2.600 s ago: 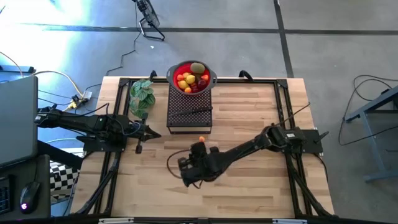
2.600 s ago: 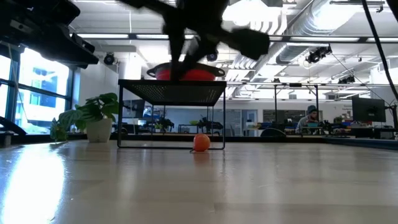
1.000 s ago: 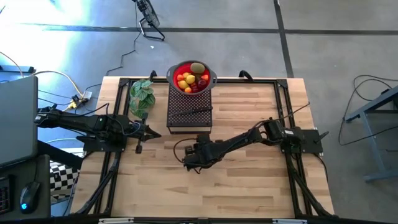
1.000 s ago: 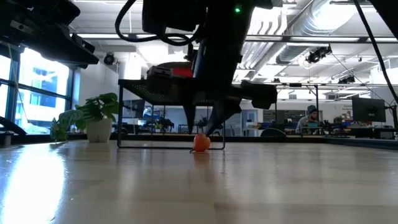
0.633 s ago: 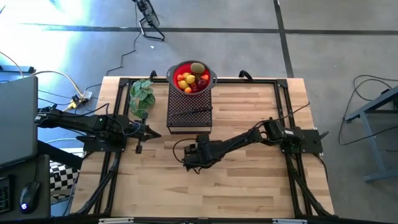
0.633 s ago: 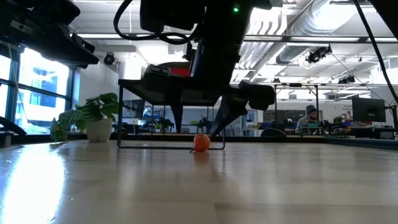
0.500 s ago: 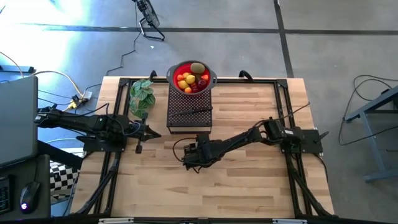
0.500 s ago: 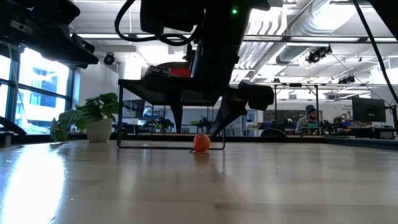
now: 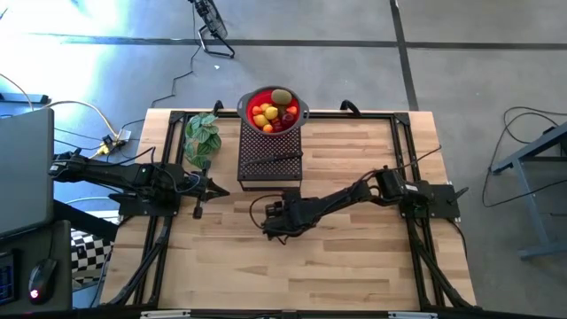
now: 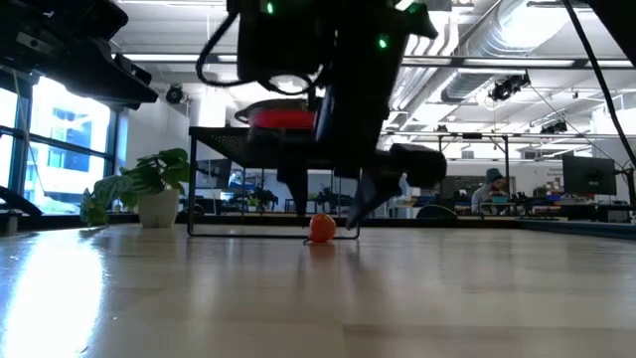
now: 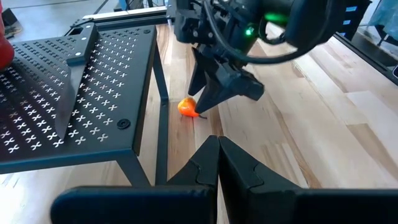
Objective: Pick & Place Fruit
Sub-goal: Put the pear into the red strainer bowl
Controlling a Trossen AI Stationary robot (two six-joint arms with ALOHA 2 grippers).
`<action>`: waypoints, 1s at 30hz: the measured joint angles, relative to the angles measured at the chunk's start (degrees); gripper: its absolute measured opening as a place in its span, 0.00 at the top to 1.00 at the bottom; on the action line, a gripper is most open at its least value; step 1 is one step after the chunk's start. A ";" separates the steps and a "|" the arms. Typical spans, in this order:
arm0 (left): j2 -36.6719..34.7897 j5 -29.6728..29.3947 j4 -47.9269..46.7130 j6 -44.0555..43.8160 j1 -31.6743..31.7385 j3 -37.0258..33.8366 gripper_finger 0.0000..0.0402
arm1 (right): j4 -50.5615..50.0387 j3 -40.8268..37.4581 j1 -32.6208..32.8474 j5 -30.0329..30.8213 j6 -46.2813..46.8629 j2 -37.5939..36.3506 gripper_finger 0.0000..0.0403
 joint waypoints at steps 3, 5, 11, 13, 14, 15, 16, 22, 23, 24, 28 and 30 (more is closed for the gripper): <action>0.00 0.00 0.00 0.00 0.00 0.00 0.99 | 2.38 -1.88 0.08 0.54 0.06 0.00 0.41; 0.02 0.00 0.01 0.00 0.00 0.00 0.99 | 3.92 -2.59 0.09 1.22 0.05 0.00 0.41; 0.02 0.00 0.00 0.00 0.00 0.00 0.99 | 6.45 -4.72 0.02 4.18 0.01 0.00 0.41; 0.00 0.01 0.02 0.00 0.00 0.00 0.99 | 7.25 -5.39 -0.08 4.30 -0.01 0.00 0.41; 0.02 0.01 0.00 0.00 0.00 0.00 0.99 | 7.92 -5.74 -0.16 4.35 -0.10 0.00 0.41; 0.02 0.02 0.02 0.00 0.00 0.00 0.99 | 8.60 -6.04 -0.17 4.42 -0.22 0.00 0.41; 0.02 0.00 0.02 0.00 0.00 0.00 0.99 | 9.43 -6.30 -0.17 4.62 -0.33 0.00 0.41; 0.00 0.01 0.02 0.00 0.00 0.00 0.99 | 10.61 -6.74 -0.28 4.92 -0.39 -0.02 0.41; 0.00 0.02 0.00 0.00 0.00 0.00 0.99 | 10.61 -6.74 -0.29 4.94 -0.40 -0.02 0.41; 0.00 0.02 0.02 0.00 0.00 0.00 0.99 | 10.61 -6.74 -0.31 5.11 -0.39 -0.02 0.41; 0.00 0.02 0.00 0.00 0.00 0.00 0.99 | 10.63 -6.74 -0.33 5.64 -0.39 -0.02 0.41; 0.01 0.02 0.00 0.00 0.00 0.00 0.99 | 10.67 -6.74 -0.33 5.64 -0.39 -0.02 0.43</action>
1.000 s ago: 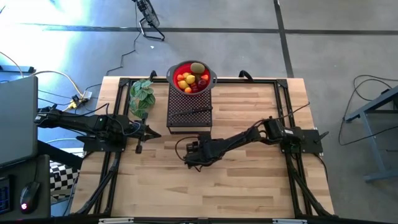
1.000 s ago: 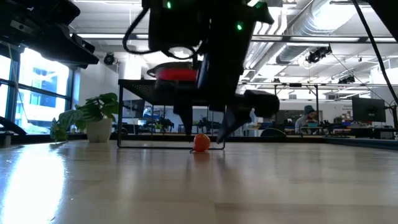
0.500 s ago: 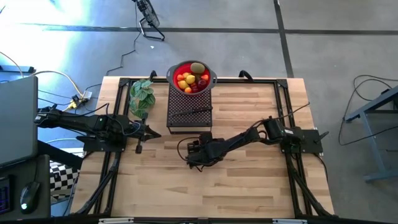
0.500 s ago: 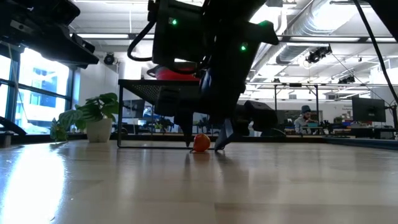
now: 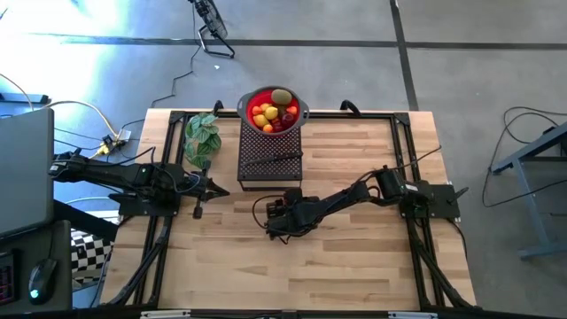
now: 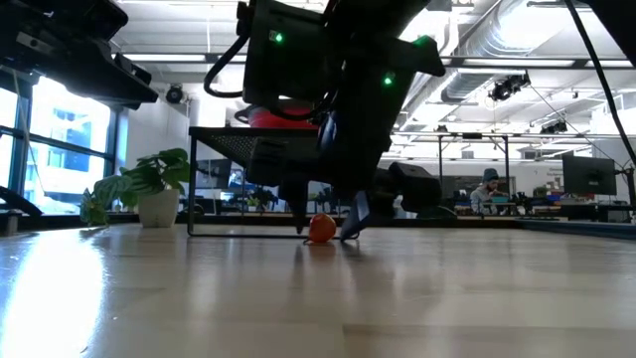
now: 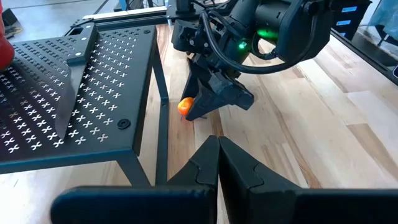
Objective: Pick & Place Fruit
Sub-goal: Put the pear into the red strainer bowl
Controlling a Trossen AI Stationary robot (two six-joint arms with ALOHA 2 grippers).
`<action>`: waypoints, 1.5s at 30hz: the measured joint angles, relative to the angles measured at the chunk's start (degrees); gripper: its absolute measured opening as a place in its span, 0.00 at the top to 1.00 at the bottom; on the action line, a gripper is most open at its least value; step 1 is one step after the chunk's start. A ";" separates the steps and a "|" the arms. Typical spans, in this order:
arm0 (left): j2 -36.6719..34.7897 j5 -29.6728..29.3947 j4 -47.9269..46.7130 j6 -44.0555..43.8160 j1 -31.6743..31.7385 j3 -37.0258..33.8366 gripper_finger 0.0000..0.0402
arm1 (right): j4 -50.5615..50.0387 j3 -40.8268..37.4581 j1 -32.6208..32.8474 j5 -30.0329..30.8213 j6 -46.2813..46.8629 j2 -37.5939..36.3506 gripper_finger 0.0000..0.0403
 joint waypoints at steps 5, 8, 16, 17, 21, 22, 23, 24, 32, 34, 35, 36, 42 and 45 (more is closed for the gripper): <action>-0.01 0.00 0.00 0.00 0.00 0.00 0.99 | 0.03 -0.02 -0.02 -0.08 0.00 0.00 0.52; -0.01 0.00 0.00 0.00 0.00 0.00 0.99 | 0.08 -0.02 -0.02 -0.25 0.00 0.00 0.58; 0.00 0.00 -0.02 0.00 0.00 0.00 0.99 | 0.21 -0.02 -0.02 -0.26 -1.03 0.00 0.68; -0.01 0.00 -0.02 0.00 0.00 0.00 0.99 | 0.21 -0.02 -0.02 -0.26 -1.16 0.00 0.67; -0.01 0.00 -0.02 0.00 0.00 0.00 0.99 | 0.19 -0.02 0.01 -0.28 -1.25 0.00 0.66; -0.01 0.00 -0.02 0.00 0.00 0.00 0.99 | 0.19 -0.02 0.03 -0.28 -1.28 0.00 0.66; -0.01 0.00 -0.02 0.00 0.00 0.00 0.99 | 0.19 -0.02 0.04 -0.28 -1.42 0.00 0.66; -0.01 0.00 -0.02 0.01 0.00 0.00 0.99 | 0.19 -0.02 0.06 -0.28 -1.48 0.00 0.66; -0.01 0.00 -0.02 0.02 0.00 0.00 0.99 | 1.58 -0.02 1.08 -1.82 -3.22 -0.39 0.68; 0.01 0.00 -0.02 0.01 0.00 0.00 0.99 | 1.53 -0.09 1.55 -1.75 -3.75 -0.83 0.68; -0.01 0.00 -0.02 0.02 0.00 0.00 0.99 | 1.82 -0.11 1.73 -1.61 -4.20 -1.10 0.68; -0.01 0.00 -0.02 0.01 0.00 0.00 0.99 | 2.34 -0.07 1.95 -1.51 -4.41 -1.41 0.68; -0.01 0.00 -0.02 0.02 0.00 0.00 0.99 | 4.45 -0.07 3.12 -1.67 -8.55 -3.33 0.69; 0.01 -0.01 -0.02 0.02 0.00 0.00 0.99 | 7.03 -0.02 3.45 -3.44 -11.80 -4.50 0.68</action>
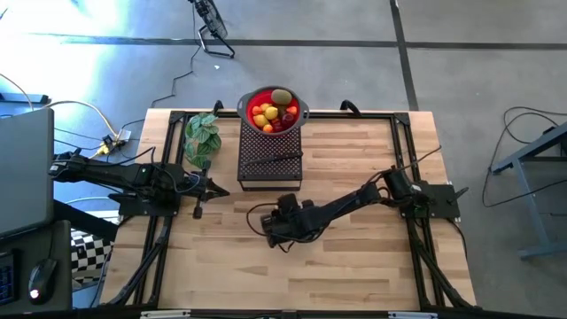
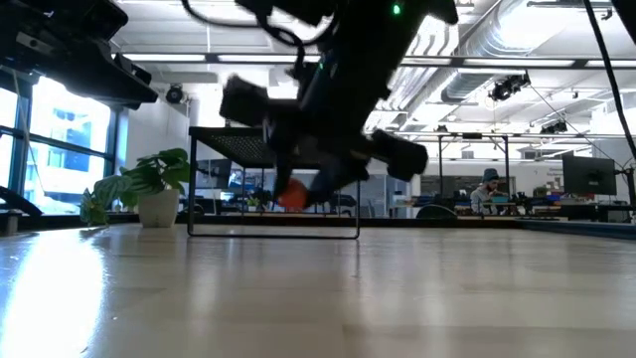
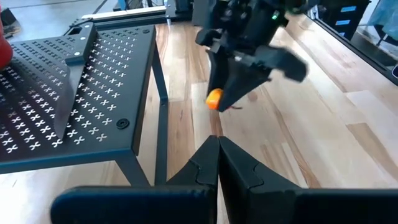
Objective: Pick & Place Fruit
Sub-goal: Put the pear into the red strainer bowl
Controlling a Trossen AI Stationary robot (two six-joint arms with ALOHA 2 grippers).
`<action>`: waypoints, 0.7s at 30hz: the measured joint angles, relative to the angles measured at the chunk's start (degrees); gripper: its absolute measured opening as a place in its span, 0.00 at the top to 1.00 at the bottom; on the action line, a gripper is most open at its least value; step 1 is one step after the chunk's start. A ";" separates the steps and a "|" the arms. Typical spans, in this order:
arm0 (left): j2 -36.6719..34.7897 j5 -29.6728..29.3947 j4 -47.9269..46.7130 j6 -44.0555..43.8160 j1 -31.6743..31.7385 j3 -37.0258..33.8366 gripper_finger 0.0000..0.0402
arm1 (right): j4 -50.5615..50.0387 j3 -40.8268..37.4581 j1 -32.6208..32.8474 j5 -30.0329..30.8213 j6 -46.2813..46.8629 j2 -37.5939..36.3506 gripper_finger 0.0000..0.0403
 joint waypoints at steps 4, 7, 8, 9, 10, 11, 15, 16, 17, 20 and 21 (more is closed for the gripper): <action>0.00 -0.01 0.02 0.14 0.00 0.00 0.99 | 2.76 0.00 0.04 -3.95 -4.94 -1.78 0.68; 0.00 -0.03 -0.02 0.23 0.00 0.00 0.99 | 5.17 0.02 0.04 -3.95 -8.80 -3.45 0.70; -0.01 -0.03 0.01 0.23 0.00 0.00 0.99 | 6.18 0.02 0.03 -3.85 -10.05 -3.89 0.70; -0.02 -0.05 0.02 0.24 0.00 0.00 0.99 | 7.17 0.02 -0.02 -3.76 -11.27 -4.46 0.70; 0.00 -0.03 -0.02 0.22 0.00 0.00 0.99 | 7.99 0.02 -0.02 -3.80 -12.46 -5.05 0.69; 0.00 -0.03 -0.02 0.22 0.00 0.00 0.99 | 8.66 0.02 -0.02 -3.80 -13.57 -5.68 0.69; 0.00 -0.03 -0.02 0.22 0.00 0.00 0.99 | 9.43 0.01 -0.46 -5.32 -17.13 -8.39 0.69; -0.01 -0.03 -0.04 0.23 0.00 0.00 0.99 | 9.57 0.00 -0.68 -6.10 -17.87 -9.12 0.70; -0.01 -0.03 -0.01 0.22 0.00 0.00 0.99 | 9.96 0.00 -0.97 -7.17 -18.31 -10.10 0.70; 0.00 -0.03 0.00 0.22 0.00 0.00 0.99 | 10.51 0.02 -1.89 -8.14 -20.87 -13.02 0.70; 0.00 -0.01 -0.05 0.22 0.00 0.00 0.99 | 10.67 0.02 -2.20 -8.15 -21.99 -13.95 0.69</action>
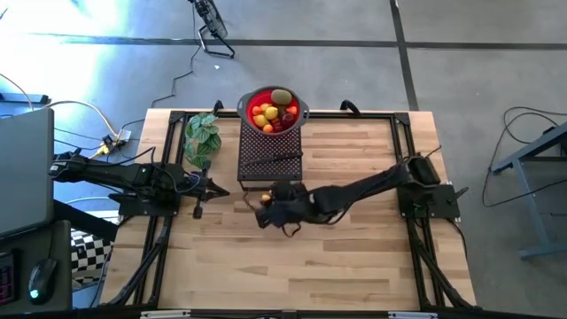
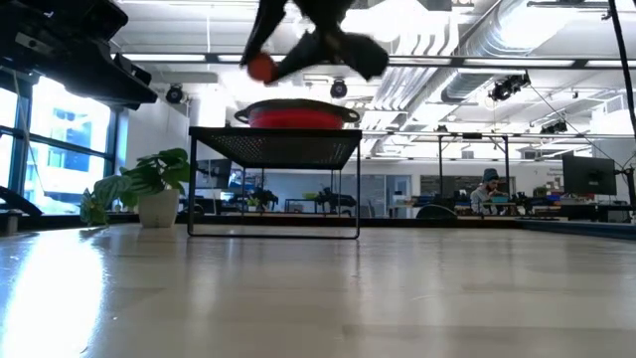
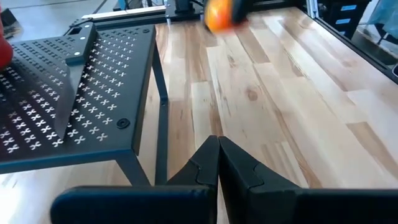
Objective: Pick & Place Fruit
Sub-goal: Put the pear into the red strainer bowl
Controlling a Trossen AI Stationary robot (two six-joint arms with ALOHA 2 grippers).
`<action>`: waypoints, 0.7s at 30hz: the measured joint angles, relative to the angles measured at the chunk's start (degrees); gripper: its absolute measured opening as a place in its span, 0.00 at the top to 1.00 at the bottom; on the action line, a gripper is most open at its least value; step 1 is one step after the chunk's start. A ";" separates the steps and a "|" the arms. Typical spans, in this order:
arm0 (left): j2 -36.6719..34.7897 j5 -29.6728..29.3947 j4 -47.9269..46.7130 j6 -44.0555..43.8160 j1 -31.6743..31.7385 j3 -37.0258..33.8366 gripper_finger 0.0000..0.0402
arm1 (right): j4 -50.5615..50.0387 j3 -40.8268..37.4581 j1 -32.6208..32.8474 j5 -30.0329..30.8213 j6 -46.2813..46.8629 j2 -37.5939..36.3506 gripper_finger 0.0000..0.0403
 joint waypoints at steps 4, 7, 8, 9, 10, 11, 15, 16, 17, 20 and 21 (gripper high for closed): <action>0.00 0.00 -0.03 0.00 0.00 0.00 0.99 | 2.51 0.00 -1.77 2.16 -6.36 -3.34 0.70; 0.00 0.00 0.01 0.00 0.00 0.00 0.99 | 4.26 0.00 -3.88 4.07 -11.96 -5.70 0.70; 0.00 0.00 0.01 0.00 0.00 0.00 0.99 | 4.80 0.02 -4.81 4.61 -13.67 -6.34 0.69; 0.00 0.00 0.02 0.00 0.00 0.00 0.99 | 4.93 0.02 -5.82 4.99 -15.45 -6.96 0.69; 0.00 0.00 0.03 0.00 0.00 0.00 0.99 | 5.22 0.02 -6.85 5.44 -17.19 -7.44 0.69; 0.00 0.00 0.01 0.00 0.00 0.00 0.99 | 5.80 0.02 -7.96 5.88 -19.00 -7.83 0.69; 0.00 0.00 -0.02 0.00 0.00 0.00 0.99 | 7.36 0.02 -13.17 5.91 -26.27 -9.12 0.69; 0.00 0.00 -0.06 -0.01 0.00 0.00 0.99 | 7.37 0.02 -14.58 5.82 -27.79 -9.23 0.69; 0.00 0.00 -0.08 -0.02 0.00 0.00 0.99 | 7.34 0.02 -16.00 5.83 -29.24 -9.25 0.69; 0.00 0.01 -0.03 -0.02 0.00 0.00 0.99 | 7.24 0.02 -20.06 5.23 -32.60 -9.25 0.69; 0.00 0.00 -0.02 -0.02 0.00 0.00 0.99 | 7.24 0.02 -21.36 4.35 -33.43 -9.25 0.69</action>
